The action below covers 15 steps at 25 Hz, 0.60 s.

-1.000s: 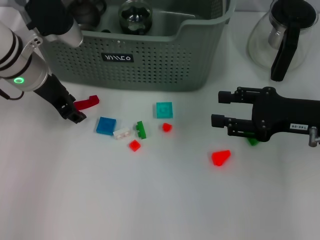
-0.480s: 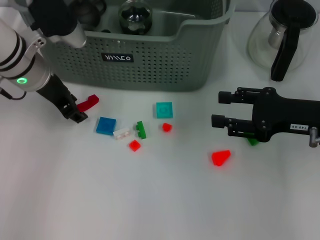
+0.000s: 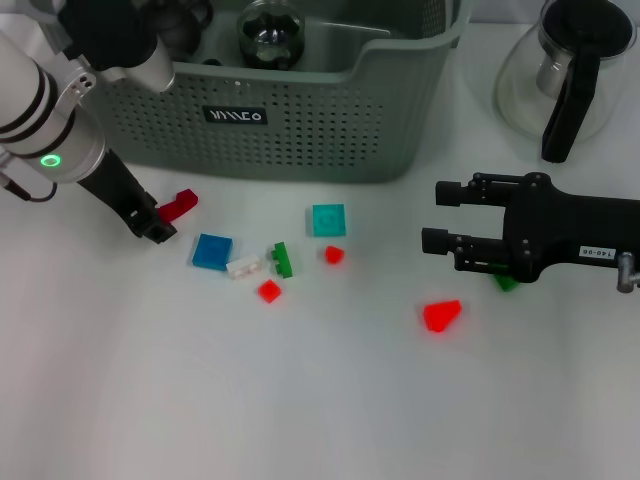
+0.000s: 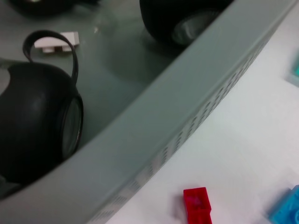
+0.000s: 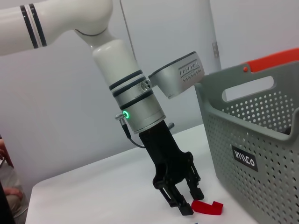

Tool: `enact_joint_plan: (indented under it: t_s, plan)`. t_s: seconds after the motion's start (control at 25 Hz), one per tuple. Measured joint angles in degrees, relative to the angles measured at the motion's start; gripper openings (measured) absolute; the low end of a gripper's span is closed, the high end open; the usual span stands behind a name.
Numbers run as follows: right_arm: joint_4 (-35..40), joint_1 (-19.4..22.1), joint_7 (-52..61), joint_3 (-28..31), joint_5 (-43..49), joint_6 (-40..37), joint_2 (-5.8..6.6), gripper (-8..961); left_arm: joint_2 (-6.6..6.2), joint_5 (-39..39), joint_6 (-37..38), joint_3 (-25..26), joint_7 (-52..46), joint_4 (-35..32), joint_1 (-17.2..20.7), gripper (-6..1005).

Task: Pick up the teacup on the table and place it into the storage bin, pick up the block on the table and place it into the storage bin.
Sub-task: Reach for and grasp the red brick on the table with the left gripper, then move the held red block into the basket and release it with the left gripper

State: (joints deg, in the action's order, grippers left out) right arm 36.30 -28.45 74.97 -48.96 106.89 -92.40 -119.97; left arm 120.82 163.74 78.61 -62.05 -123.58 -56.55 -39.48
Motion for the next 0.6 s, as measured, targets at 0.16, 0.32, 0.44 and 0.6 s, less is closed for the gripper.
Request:
enact_joint_plan:
  t_s: [0.16,0.32,0.44,0.6]
  plan:
    - [-0.03,0.14,0.00,0.00,0.04,0.03,0.00,674,-0.50,0.00,-0.64,-0.02,-0.65,2.04,-0.91,406]
    - [-0.06,0.29,0.00,0.00,0.03,-0.03,0.09,674,-0.56,-0.04,-0.98,0.41,-0.97,2.08,-1.04,261]
    - [-0.08,0.38,0.00,0.00,0.02,0.00,0.10,674,-0.63,-0.06,-0.97,0.21,-1.33,2.00,-1.04,238]
    - [-0.09,0.42,0.00,0.00,-0.03,0.02,0.09,674,-0.84,-0.06,-0.38,0.30,-1.39,1.73,-1.04,208]
